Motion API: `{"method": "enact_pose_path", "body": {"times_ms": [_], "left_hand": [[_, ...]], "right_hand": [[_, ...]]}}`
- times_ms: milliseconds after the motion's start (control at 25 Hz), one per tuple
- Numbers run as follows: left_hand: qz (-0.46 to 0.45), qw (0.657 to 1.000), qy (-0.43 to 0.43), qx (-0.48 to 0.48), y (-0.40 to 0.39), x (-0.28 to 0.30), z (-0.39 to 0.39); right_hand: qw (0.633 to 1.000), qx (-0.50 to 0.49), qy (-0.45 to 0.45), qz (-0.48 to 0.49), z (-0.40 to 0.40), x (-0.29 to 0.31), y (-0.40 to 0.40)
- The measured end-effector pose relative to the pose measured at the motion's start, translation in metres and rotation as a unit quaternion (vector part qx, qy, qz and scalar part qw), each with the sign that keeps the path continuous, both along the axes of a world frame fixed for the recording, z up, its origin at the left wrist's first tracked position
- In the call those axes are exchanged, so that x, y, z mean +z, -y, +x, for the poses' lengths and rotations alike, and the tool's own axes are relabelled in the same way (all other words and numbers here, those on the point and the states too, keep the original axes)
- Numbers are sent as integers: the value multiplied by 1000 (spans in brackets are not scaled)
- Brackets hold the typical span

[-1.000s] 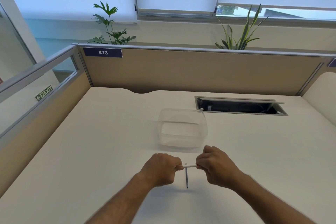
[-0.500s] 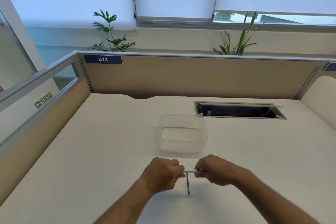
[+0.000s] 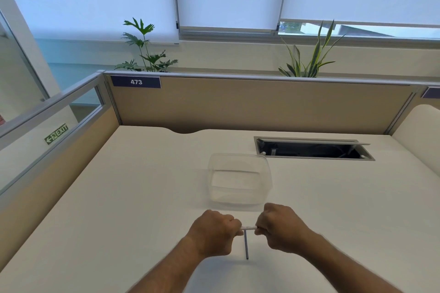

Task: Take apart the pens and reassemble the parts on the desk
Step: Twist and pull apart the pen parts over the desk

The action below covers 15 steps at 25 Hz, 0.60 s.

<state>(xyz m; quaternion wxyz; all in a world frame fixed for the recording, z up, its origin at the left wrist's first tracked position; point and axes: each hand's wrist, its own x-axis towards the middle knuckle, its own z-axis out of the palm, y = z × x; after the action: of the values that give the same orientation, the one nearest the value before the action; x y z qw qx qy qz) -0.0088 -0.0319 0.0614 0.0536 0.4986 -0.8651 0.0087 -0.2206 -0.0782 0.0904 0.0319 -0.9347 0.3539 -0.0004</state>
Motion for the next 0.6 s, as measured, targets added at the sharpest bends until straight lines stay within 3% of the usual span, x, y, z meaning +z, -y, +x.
{"method": "enact_pose_path", "body": {"times_ms": [240, 360, 480, 600], "left_hand": [[196, 967, -149, 66, 9, 6, -3], [155, 972, -164, 68, 9, 8, -4], [72, 993, -92, 34, 9, 5, -2], [17, 999, -28, -1, 9, 0, -2]], "right_hand": [[988, 62, -6, -138, -6, -4, -5], [995, 33, -4, -90, -5, -1, -3], [997, -33, -7, 67, -3, 3, 5], [990, -53, -11, 128, -2, 6, 11]]}}
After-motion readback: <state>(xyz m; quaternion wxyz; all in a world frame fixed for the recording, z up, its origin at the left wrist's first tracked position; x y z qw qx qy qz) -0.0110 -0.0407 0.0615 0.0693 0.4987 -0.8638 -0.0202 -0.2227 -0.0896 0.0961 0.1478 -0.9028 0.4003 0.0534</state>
